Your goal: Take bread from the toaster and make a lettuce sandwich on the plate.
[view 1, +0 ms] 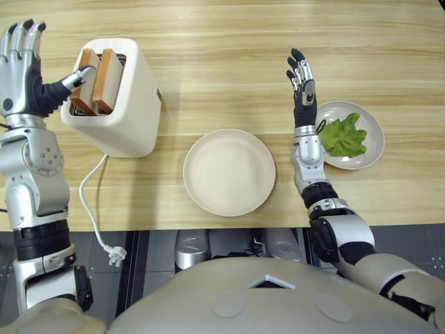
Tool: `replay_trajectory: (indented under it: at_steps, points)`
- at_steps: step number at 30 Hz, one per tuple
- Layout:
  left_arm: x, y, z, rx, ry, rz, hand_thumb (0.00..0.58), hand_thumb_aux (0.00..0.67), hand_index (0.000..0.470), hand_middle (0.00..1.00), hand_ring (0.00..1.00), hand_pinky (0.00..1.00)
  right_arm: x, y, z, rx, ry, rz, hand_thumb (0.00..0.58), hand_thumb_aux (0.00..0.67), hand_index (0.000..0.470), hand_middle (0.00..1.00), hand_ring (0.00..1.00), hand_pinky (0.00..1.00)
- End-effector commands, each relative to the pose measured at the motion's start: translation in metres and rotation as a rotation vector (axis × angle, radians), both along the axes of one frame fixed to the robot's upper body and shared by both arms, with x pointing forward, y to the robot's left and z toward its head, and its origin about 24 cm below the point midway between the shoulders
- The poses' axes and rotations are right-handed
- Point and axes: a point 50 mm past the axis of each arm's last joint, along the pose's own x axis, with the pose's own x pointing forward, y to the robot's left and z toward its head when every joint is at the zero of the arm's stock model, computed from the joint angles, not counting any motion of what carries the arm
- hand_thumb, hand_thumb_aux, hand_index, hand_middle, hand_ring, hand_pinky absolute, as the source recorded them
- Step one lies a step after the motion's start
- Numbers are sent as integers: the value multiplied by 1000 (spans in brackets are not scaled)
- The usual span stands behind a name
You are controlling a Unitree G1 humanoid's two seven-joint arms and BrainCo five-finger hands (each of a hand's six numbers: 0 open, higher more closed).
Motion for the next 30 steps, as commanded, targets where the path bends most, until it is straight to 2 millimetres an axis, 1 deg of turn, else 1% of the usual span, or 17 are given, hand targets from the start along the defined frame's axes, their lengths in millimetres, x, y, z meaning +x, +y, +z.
replay_trajectory:
  at_steps: [1, 4, 9, 10, 11, 12, 16, 18, 19, 20, 22, 23, 24, 25, 26, 27, 30]
  points:
    - [1, 0, -19, -30, 83, 15, 0, 0, 0, 0, 0, 0, 1, -2, -3, -2, 24, -9, 0, 0, 0, 0, 0, 0]
    - [1, 0, -21, -35, 88, 22, 0, 0, 0, 0, 0, 0, 1, -2, -3, -3, 25, -9, 0, 0, 0, 0, 0, 0]
    - [-1, 4, -14, -45, 48, 47, 0, 0, 0, 0, 0, 0, 0, -3, -4, -4, 25, -12, 0, 0, 0, 0, 0, 0]
    - [-2, 6, -13, -46, 38, 57, 9, 5, 4, 0, 0, 0, 0, -3, -4, -4, 24, -12, 0, 0, 0, 0, 0, 0]
    - [-3, 7, -12, -47, 29, 67, 62, 37, 25, 0, 0, 0, 0, -3, -4, -4, 24, -11, 0, 0, 0, 0, 0, 0]
    - [-4, 8, -12, -49, 25, 73, 83, 50, 34, 0, 0, 0, 0, -3, -4, -4, 24, -11, 0, 0, 0, 0, 0, 0]
    - [-6, 11, -16, -64, 32, 86, 100, 60, 41, 0, 0, 0, 0, -3, -4, -6, 24, -9, 0, 0, 0, 0, 0, 0]
    - [-5, 9, -20, -77, 49, 78, 136, 84, 58, 0, 0, 0, -1, -3, -4, -7, 23, -8, 0, 0, 0, 0, 0, 0]
    - [-5, 7, -23, -85, 63, 69, 168, 105, 72, 0, 0, 0, -1, -3, -4, -7, 23, -8, 0, 0, 0, 0, 0, 0]
    - [-5, 5, -26, -91, 73, 62, 187, 118, 81, 0, 0, 0, -1, -3, -4, -8, 22, -8, 0, 0, 0, 0, 0, 0]
    - [-4, 3, -30, -97, 85, 53, 179, 113, 78, 0, 0, 0, -1, -3, -4, -8, 22, -7, 0, 0, 0, 0, 0, 0]
    - [-4, 1, -33, -102, 93, 48, 160, 100, 69, 0, 0, 0, -1, -3, -4, -8, 23, -8, 0, 0, 0, 0, 0, 0]
    - [-4, -1, -35, -106, 101, 42, 79, 47, 32, 0, 0, 0, -1, -3, -4, -9, 23, -8, 0, 0, 0, 0, 0, 0]
    - [-3, -3, -37, -109, 110, 33, 79, 47, 32, 0, 0, 0, -1, -4, -4, -9, 23, -10, 0, 0, 0, 0, 0, 0]
    - [-2, -5, -40, -111, 120, 25, 87, 53, 36, 0, 0, 0, -1, -4, -4, -9, 23, -11, 0, 0, 0, 0, 0, 0]
    - [-2, -6, -42, -114, 126, 20, 108, 66, 45, 0, 0, 0, -1, -4, -4, -9, 22, -11, 0, 0, 0, 0, 0, 0]
    - [-2, -6, -44, -113, 131, 21, 124, 76, 52, 0, 0, 0, -1, -4, -4, -9, 21, -11, 0, 0, 0, 0, 0, 0]
